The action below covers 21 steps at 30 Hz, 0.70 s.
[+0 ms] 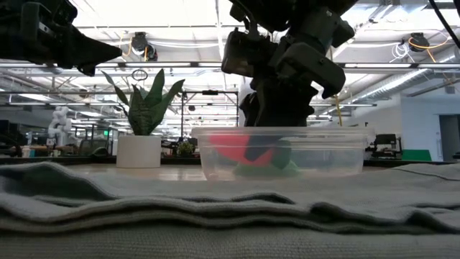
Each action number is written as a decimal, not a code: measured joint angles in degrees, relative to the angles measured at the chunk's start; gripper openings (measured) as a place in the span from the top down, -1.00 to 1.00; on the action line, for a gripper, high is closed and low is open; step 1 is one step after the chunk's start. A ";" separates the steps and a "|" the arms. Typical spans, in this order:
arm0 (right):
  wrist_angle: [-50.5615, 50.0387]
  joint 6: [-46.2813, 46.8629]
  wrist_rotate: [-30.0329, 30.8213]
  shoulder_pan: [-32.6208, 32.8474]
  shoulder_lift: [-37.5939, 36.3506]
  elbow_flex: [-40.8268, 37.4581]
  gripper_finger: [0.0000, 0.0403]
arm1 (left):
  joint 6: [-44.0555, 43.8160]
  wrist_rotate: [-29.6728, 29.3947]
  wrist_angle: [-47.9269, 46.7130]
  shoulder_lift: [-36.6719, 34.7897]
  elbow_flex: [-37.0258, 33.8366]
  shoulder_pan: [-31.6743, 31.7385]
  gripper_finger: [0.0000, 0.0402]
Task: Pick and placing Produce into tupperware
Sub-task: Put the carrot into the transparent bin
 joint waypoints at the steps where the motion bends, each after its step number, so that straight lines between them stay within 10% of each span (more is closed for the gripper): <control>1: -0.03 0.00 0.00 0.00 0.00 0.00 0.11 | -0.02 0.00 0.00 0.02 0.00 0.02 0.87; 21: -0.82 1.63 -0.68 -0.02 0.00 0.00 0.06 | 0.00 -0.02 -0.01 0.02 0.00 0.01 0.87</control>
